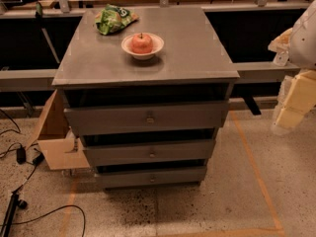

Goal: Pick apple from paper bowl and place on counter

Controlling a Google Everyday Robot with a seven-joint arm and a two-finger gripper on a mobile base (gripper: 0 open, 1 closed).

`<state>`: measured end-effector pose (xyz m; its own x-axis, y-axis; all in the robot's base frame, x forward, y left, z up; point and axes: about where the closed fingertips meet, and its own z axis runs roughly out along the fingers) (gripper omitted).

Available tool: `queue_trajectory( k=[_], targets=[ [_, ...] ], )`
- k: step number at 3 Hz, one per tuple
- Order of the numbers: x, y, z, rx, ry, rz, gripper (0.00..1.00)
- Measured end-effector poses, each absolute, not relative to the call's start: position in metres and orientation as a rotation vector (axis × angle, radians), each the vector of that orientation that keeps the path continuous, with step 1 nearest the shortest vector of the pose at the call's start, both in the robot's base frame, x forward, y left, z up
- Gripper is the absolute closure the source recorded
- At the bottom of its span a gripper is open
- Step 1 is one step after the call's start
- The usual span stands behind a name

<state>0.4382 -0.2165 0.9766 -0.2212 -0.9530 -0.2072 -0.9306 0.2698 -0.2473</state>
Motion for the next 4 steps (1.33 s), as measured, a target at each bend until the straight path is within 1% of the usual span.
queue_trajectory(
  k=[1, 2, 3, 4],
  targets=[
    [0.438, -0.217, 0.977, -1.724, 2.23, -0.1, 0.0],
    [0.461, -0.21, 0.974, -1.618, 2.194, 0.0, 0.0],
    [0.525, -0.194, 0.976, -1.394, 2.088, 0.185, 0.0],
    [0.6, -0.166, 0.977, -1.153, 1.975, 0.401, 0.0]
  ],
)
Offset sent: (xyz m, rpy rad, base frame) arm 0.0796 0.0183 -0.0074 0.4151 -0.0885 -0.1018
